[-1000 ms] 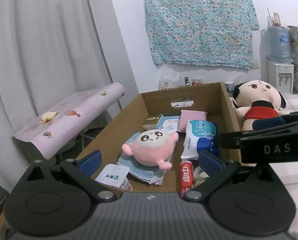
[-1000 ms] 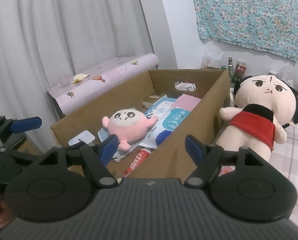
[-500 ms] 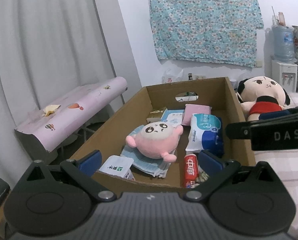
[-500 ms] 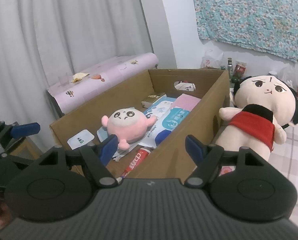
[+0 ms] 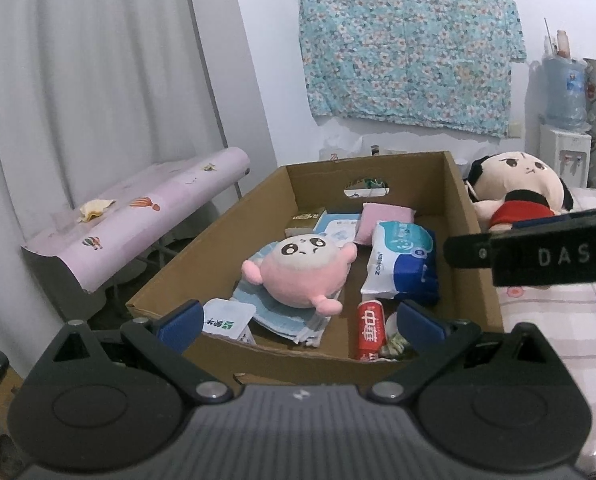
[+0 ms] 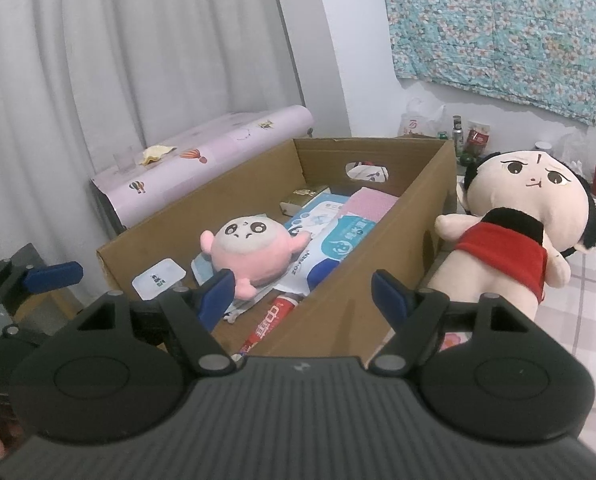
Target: Organize soft objects
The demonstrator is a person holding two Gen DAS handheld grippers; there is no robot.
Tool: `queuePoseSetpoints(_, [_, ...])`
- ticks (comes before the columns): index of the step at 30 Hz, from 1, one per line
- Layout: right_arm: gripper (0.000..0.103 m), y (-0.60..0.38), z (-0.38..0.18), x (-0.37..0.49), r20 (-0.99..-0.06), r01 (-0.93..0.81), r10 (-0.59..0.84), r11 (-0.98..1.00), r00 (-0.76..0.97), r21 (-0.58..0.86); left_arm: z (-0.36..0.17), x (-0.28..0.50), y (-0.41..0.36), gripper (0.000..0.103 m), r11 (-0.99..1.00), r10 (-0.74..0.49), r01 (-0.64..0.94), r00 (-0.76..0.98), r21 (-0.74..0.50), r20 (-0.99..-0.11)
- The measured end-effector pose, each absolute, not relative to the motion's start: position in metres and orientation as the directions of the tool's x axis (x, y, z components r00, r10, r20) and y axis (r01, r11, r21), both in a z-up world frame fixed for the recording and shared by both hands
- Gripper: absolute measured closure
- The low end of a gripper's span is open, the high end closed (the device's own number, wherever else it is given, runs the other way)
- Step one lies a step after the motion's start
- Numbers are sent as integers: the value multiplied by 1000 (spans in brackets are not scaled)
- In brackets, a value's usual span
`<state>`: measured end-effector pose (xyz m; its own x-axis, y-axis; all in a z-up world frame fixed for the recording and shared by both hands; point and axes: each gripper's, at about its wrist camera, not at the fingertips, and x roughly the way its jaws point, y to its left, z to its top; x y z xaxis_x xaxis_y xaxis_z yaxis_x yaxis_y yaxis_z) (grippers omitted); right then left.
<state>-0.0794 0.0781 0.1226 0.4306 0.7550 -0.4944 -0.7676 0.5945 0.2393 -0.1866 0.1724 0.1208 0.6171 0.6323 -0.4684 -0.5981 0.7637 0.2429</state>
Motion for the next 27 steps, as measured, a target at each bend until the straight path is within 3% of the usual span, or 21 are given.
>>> queuePoseSetpoints(27, [26, 75, 121, -79, -503, -769, 749, 597, 431, 230, 120, -186, 174, 0, 762, 634, -600, 617, 242, -466])
